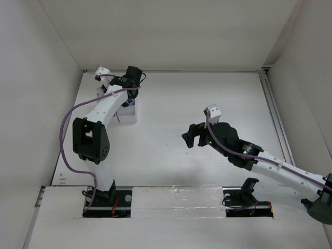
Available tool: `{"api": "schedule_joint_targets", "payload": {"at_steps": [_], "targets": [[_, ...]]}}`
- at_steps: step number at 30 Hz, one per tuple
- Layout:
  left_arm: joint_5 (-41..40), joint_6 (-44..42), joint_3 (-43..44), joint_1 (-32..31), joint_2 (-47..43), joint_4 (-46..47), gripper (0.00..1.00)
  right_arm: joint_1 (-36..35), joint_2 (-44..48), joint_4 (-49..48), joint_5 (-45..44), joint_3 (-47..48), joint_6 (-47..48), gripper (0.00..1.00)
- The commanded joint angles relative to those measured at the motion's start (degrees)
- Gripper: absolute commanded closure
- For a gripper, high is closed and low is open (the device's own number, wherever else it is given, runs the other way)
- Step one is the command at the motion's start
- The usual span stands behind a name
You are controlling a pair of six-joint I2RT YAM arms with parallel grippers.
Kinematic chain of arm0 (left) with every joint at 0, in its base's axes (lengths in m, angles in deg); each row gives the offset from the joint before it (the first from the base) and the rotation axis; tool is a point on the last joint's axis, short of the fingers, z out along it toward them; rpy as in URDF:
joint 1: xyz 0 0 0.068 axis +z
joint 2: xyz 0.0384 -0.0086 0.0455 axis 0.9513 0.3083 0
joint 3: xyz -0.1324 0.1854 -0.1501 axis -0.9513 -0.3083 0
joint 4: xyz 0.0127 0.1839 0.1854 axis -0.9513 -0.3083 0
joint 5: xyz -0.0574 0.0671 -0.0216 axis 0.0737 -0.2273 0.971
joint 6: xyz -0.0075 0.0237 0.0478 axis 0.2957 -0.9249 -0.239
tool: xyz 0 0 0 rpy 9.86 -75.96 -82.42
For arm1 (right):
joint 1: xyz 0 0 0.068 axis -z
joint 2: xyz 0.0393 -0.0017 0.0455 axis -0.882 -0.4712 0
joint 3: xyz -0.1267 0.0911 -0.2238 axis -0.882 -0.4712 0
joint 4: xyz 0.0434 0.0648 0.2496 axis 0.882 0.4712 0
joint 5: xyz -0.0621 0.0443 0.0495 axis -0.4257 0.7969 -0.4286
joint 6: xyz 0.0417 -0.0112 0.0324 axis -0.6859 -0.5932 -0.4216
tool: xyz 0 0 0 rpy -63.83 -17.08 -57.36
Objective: Sort the stationery into containers
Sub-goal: Place the scissors in the storage box.
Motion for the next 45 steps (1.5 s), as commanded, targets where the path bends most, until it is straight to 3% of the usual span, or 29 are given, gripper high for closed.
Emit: {"api": "schedule_joint_targets", "payload": {"at_steps": [1,28,31,33,43,45], "targets": [[-6.3,1.2,0.8,-0.1,0.4,3.2,1.0,-0.6,-0.2,-3.2,0.6,0.1,0.7,0.0],[-3.0,5.3,-3.9,-0.1,5.0,5.1,1.0,-0.6,-0.8,-4.2,3.0,0.7,1.8,0.0],[-2.4,5.3,-4.5,-0.1,5.0,5.1,0.93,-0.6,-0.8,-4.3,4.4,0.7,1.8,0.0],[-2.4,5.3,-4.5,-0.7,5.0,5.7,0.84,-0.6,-0.8,-4.3,4.5,0.7,1.8,0.0],[-3.7,6.7,-3.9,-3.9,2.7,3.3,0.64,-0.6,-0.8,-4.8,5.7,0.1,2.3,0.0],[-3.7,5.2,-3.9,-4.5,0.7,3.3,0.54,-0.6,-0.8,-5.3,7.2,0.1,2.3,0.0]]}}
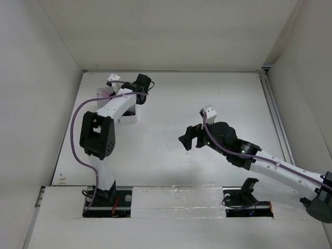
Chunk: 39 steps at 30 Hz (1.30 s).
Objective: Sort the stationery into containers
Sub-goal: Place the scissors in the storage box, then reset both arms
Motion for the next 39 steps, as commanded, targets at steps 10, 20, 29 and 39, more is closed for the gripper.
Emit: {"api": "schedule_joint_targets", "payload": {"at_steps": [10,20,29,39], "targets": [[0.1,-11.6,-4.3,-2.8,-24.0,6.5,0.0,-0.6,2.7,-1.7,2.7,3.7,0.6,0.0],[19.9,-32.9,-12.5,-2.2,-45.9,9.9,0.0,-1.1,6.1,22.4,-18.8,20.5,-5.0,0.0],[30.7,-39.8,-29.3,-1.7,-71.4,14.5,0.0,-1.1,13.4,34.7,-25.3,27.6,-5.6,0.0],[35.3,-39.5,-38.1,-1.7,-80.9,18.2,0.0,-1.1,20.0,39.6,-28.4,29.4,-6.8,0.0]]}}
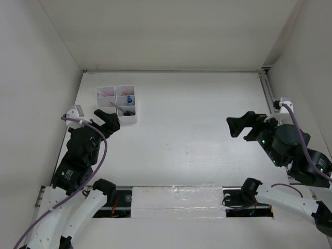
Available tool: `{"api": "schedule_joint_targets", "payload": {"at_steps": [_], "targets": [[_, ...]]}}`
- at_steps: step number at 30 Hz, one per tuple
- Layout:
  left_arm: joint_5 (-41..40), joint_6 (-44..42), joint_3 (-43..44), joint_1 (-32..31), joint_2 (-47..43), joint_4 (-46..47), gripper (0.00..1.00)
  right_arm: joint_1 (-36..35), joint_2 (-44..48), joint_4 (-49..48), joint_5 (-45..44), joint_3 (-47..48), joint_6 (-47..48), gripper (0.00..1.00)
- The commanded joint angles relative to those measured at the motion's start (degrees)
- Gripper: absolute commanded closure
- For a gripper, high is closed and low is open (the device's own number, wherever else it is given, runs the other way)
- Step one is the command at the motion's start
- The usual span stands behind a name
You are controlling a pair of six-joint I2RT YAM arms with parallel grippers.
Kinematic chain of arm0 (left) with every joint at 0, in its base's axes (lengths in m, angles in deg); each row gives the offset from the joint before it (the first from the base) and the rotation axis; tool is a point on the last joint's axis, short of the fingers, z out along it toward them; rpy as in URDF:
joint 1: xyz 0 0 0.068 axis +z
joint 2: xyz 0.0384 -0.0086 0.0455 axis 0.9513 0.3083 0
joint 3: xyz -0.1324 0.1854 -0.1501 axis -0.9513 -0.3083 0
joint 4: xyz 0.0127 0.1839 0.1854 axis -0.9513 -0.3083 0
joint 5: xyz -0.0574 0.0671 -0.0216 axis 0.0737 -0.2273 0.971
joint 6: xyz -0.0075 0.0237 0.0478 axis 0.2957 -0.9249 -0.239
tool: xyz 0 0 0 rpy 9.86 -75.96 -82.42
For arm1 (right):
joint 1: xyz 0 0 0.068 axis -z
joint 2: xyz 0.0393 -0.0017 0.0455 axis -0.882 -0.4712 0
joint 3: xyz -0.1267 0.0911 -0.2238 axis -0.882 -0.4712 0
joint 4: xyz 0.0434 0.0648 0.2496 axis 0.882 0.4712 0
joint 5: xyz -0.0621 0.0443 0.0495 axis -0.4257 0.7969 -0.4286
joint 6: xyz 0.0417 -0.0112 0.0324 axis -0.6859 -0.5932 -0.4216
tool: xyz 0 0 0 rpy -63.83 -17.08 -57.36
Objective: Sort the stationery into containers
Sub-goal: Reset both arms
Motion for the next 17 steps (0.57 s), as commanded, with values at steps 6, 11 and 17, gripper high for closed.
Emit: {"api": "schedule_joint_targets", "payload": {"at_steps": [6,11,17], "targets": [[1.4,-1.2,0.2,0.2,-0.3,3.0,0.0,-0.4,5.3,1.3,-3.3,0.0,-0.8,0.0],[0.3,-1.2,0.2,0.2,-0.9,3.0,0.0,-0.4,4.1,1.4,-3.4,-0.6,-2.1,0.0],[-0.3,-1.2,0.2,0.2,-0.9,3.0,0.0,-0.4,1.3,0.9,-2.7,-0.6,-2.1,0.0]]}}
